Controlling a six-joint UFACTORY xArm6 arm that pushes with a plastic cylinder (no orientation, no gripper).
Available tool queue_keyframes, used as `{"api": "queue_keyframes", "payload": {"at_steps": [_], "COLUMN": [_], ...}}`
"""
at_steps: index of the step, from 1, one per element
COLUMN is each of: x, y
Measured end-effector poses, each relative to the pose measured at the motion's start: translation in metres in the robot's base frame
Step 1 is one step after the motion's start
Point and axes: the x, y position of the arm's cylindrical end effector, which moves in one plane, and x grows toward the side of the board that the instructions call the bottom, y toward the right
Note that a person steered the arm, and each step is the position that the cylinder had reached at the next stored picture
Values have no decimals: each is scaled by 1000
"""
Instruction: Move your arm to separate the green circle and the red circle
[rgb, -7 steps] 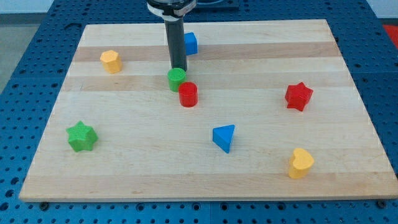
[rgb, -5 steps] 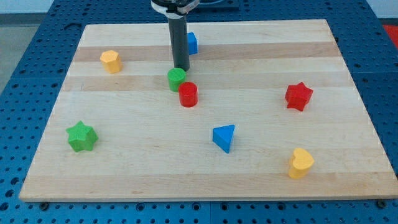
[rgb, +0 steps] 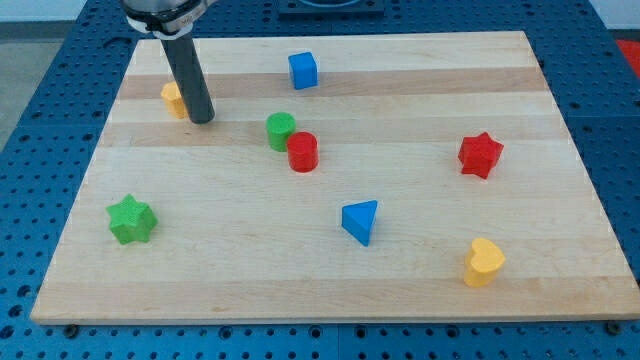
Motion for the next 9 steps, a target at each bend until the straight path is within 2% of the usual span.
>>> {"api": "queue_keyframes", "payload": {"at_steps": [1,2,3,4,6,9], "x": [-29,7,-40,-40,5,60], "y": [31,61,81,102,146,107]}}
